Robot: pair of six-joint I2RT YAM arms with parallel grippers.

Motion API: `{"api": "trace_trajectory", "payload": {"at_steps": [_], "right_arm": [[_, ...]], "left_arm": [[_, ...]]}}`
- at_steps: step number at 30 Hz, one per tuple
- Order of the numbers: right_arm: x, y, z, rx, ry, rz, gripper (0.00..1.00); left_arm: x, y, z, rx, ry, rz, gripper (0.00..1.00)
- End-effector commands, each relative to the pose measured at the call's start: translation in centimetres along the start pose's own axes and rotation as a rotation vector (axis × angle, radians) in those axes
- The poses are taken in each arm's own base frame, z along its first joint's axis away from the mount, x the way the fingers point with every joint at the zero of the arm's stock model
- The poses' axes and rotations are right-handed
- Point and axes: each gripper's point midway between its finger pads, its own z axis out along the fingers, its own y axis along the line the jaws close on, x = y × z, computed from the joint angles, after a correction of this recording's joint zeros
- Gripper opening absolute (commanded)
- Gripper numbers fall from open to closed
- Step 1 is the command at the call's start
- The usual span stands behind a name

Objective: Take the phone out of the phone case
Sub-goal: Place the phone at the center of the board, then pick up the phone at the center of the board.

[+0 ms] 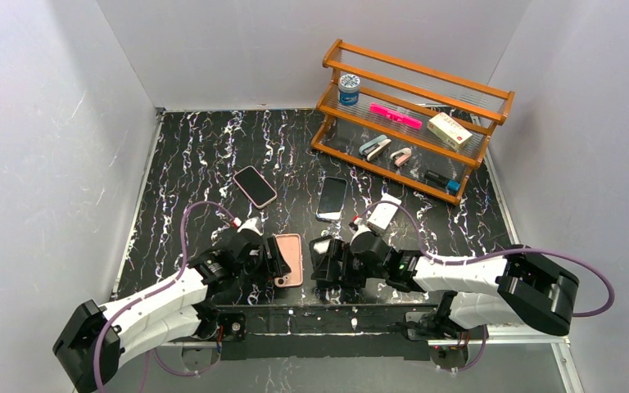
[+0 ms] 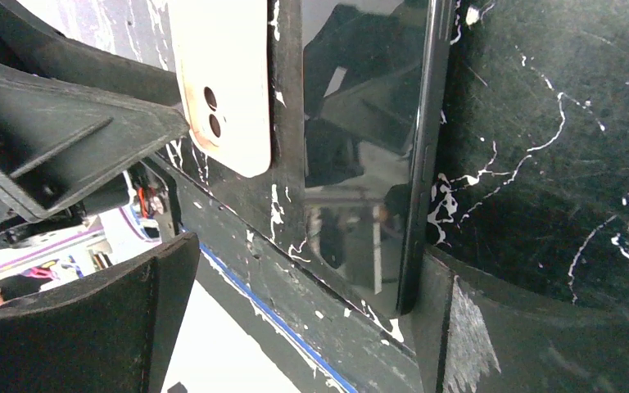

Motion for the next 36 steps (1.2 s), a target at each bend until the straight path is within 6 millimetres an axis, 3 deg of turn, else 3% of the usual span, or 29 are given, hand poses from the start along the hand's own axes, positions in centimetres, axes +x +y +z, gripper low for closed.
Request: {"api": "trace_trajectory", "payload": {"at_steps": [1,7,13,18,22,27,32,36], "right_arm": [[1.1,-2.7,-0.6,0.131,0.048,-0.084,0.99],[1.8,-2.4,-0.3,0.222,0.158,-0.216,0.99],[-0.5,-4.8,-1.3,0.367,0.03,-0.239,0.99],[-2.0,-3.4,-1.6,0.304,-0.058,-0.238,0.99],[-3.6,-1.7,-1.3,0.215,-0.099,-0.244,0.99],[-7.3,0.1,-2.0,0.129,-0.176,-0.25,0.99],[-11.2,1.1,-4.4,0.105,-0.324,-0.289,0.99],[-13.0,1.4,-6.2,0.092,-0.414,-0.308,0.99]], "left_arm": [[1.7,4.7,-0.7,-0.207,0.06,0.04,0.68],[-1.6,4.3,-1.3,-0.276,-0.052,0.066,0.74],[-3.2,3.7,-1.4,-0.295,-0.095,0.084,0.77],[-3.6,3.3,-1.3,-0.285,-0.111,0.084,0.83],[-5.3,2.2,-1.4,-0.263,-0.16,0.082,0.91],[-9.9,1.3,-1.8,-0.293,-0.217,0.038,0.98],[-15.8,2.3,-1.6,-0.396,-0.26,-0.031,0.98],[-19.9,2.1,-0.4,-0.474,-0.297,-0.033,0.98]]}}
